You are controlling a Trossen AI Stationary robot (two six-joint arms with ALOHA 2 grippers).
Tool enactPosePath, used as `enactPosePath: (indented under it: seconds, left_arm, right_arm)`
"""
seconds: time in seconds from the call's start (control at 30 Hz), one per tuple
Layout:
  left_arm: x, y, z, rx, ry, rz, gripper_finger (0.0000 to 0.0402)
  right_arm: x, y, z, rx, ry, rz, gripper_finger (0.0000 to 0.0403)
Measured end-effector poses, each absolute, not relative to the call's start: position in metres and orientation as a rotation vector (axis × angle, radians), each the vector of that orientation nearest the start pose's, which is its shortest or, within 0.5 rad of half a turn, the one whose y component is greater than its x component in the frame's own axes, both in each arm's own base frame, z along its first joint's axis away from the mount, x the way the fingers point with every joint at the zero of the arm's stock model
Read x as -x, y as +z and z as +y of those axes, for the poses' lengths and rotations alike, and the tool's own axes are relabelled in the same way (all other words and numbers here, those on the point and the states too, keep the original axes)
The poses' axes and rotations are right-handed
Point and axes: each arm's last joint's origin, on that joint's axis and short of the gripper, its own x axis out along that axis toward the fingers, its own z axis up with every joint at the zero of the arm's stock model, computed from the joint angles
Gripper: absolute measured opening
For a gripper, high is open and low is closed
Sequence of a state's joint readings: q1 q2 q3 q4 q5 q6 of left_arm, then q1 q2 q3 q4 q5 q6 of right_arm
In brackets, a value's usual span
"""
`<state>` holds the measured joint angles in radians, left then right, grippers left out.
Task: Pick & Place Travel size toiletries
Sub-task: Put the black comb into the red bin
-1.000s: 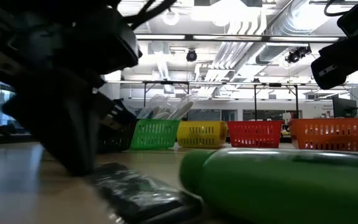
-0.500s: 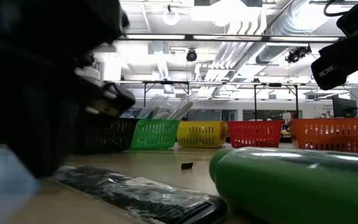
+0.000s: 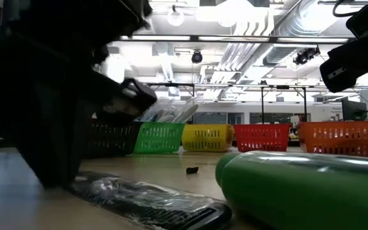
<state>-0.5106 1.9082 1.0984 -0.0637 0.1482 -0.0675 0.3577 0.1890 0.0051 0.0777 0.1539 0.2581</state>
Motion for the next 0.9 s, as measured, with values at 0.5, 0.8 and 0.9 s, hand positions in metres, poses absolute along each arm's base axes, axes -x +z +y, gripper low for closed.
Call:
enactPosePath:
  seconds: [0.5, 0.8, 0.9]
  left_arm:
    - [-0.36, 0.138, -0.157, -0.064, -0.539, 0.882, 0.0]
    - [-0.373, 0.134, -0.126, -0.028, -0.463, 0.882, 0.0]
    - [-0.375, 0.134, -0.119, -0.029, -0.427, 0.885, 0.0]
  right_arm:
    - [-0.103, 0.157, 0.034, -0.211, 0.187, 0.126, 0.0007]
    - [-0.103, 0.156, 0.034, -0.211, 0.189, 0.135, 0.0007]
    - [-0.103, 0.155, 0.034, -0.209, 0.188, 0.146, 0.0007]
